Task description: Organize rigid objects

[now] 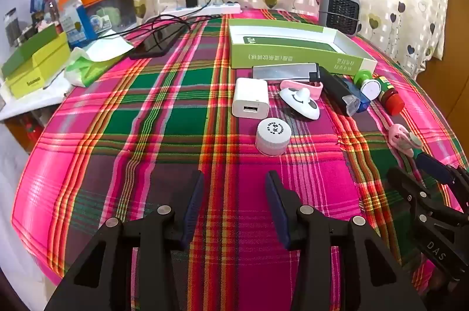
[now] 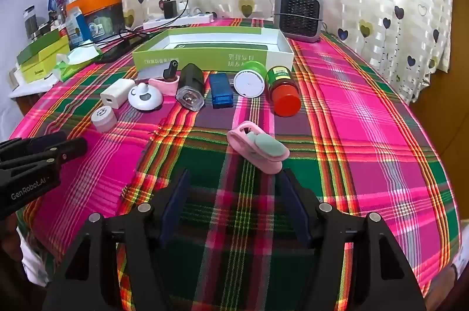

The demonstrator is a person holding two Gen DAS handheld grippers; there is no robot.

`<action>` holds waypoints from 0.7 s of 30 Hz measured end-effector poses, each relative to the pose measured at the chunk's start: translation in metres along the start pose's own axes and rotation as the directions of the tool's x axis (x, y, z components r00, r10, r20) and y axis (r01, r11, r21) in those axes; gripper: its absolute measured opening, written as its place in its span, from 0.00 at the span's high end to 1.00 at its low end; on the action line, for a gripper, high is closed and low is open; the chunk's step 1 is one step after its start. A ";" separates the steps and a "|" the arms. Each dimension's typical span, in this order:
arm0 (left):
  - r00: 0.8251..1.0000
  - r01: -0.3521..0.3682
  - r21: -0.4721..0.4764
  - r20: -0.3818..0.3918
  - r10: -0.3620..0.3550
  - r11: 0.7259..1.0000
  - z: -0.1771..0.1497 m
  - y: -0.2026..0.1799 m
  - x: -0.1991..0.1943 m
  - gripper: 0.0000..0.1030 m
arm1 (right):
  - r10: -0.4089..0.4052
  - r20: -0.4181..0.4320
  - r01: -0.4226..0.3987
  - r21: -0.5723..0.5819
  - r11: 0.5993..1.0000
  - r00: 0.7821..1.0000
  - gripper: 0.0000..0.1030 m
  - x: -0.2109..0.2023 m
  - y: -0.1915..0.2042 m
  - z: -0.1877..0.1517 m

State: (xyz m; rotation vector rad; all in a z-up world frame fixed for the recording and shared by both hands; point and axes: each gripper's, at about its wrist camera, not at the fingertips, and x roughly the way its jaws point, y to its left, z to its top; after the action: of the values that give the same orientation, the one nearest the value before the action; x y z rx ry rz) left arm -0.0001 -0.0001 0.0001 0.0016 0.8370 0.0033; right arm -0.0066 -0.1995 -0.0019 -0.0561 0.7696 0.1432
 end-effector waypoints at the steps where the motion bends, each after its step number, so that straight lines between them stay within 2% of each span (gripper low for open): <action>1: 1.000 0.000 0.000 0.000 0.000 1.000 0.000 0.000 0.000 0.59 | 0.001 -0.002 -0.001 0.001 1.000 1.000 0.38 0.000 0.000 0.000; 21: 1.000 -0.002 0.001 0.006 0.002 1.000 0.000 0.000 0.000 0.59 | 0.000 0.013 0.000 0.005 1.000 1.000 0.38 -0.001 0.001 -0.002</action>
State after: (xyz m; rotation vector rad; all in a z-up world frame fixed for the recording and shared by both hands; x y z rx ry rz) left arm -0.0002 -0.0001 0.0001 0.0036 0.8312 0.0045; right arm -0.0088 -0.1987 -0.0030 -0.0503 0.7567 0.1411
